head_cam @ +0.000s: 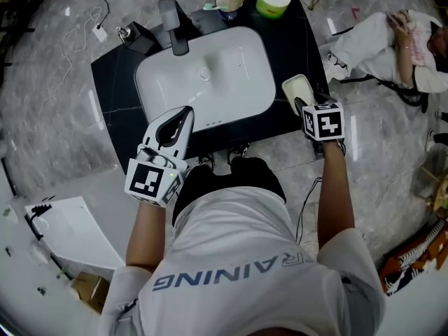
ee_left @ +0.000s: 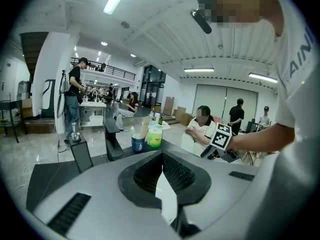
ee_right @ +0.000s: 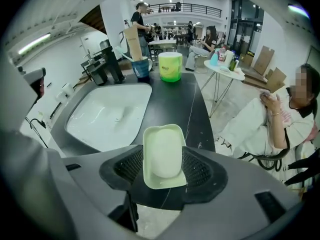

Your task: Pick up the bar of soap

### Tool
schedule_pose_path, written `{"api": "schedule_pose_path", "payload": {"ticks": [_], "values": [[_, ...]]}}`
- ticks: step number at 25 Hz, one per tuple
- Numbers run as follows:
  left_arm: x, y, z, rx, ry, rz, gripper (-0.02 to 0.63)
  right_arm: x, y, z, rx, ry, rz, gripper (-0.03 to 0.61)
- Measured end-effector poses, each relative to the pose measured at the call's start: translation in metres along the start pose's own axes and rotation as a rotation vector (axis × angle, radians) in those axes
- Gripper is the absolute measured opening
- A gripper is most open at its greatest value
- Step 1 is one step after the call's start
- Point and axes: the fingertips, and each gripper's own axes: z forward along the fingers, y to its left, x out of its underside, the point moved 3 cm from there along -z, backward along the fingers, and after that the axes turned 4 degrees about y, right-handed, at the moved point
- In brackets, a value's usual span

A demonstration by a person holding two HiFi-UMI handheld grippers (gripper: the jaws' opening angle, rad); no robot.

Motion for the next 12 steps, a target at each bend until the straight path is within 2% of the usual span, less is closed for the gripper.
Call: {"api": "schedule_pose_path", "payload": {"ticks": [5, 12], "values": [[0.006, 0.01, 0.008, -0.015, 0.009, -0.052, 0.008, 0.0, -0.004, 0.022, -0.008, 0.094, -0.016, 0.244], [0.008, 0.015, 0.015, -0.034, 0.016, -0.067, 0.008, -0.001, -0.004, 0.038, -0.006, 0.156, -0.052, 0.245]]}}
